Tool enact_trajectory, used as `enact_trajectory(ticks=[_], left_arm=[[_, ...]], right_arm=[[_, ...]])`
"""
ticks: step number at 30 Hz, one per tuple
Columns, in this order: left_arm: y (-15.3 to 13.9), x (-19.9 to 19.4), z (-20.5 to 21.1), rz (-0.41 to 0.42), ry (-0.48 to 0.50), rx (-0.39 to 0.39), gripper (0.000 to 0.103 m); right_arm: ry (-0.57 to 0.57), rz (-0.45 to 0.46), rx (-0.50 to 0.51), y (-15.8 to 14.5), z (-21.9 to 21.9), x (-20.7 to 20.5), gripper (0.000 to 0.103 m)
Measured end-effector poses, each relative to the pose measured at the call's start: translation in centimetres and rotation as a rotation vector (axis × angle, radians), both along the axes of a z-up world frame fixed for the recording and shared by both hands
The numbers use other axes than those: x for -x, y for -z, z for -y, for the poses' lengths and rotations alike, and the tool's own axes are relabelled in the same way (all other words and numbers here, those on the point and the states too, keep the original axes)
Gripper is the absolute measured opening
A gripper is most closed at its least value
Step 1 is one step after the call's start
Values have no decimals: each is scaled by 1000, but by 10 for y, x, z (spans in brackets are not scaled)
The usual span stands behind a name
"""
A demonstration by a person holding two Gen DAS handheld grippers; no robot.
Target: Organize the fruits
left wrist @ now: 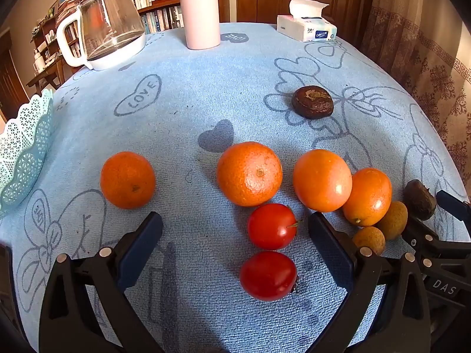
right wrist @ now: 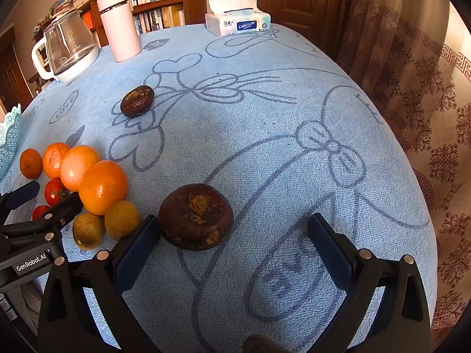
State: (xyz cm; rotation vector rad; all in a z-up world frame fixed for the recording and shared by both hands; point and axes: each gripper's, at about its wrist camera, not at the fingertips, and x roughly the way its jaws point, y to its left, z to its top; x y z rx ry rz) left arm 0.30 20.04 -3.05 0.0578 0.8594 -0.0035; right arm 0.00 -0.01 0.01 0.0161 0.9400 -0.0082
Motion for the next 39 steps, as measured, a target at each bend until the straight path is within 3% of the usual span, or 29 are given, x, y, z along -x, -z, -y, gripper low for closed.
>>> enact_trajectory(ticks=[39], left_arm=[[0, 1, 2, 1, -1, -6, 101]], right_arm=[[15, 4, 16, 0, -3, 3, 98]])
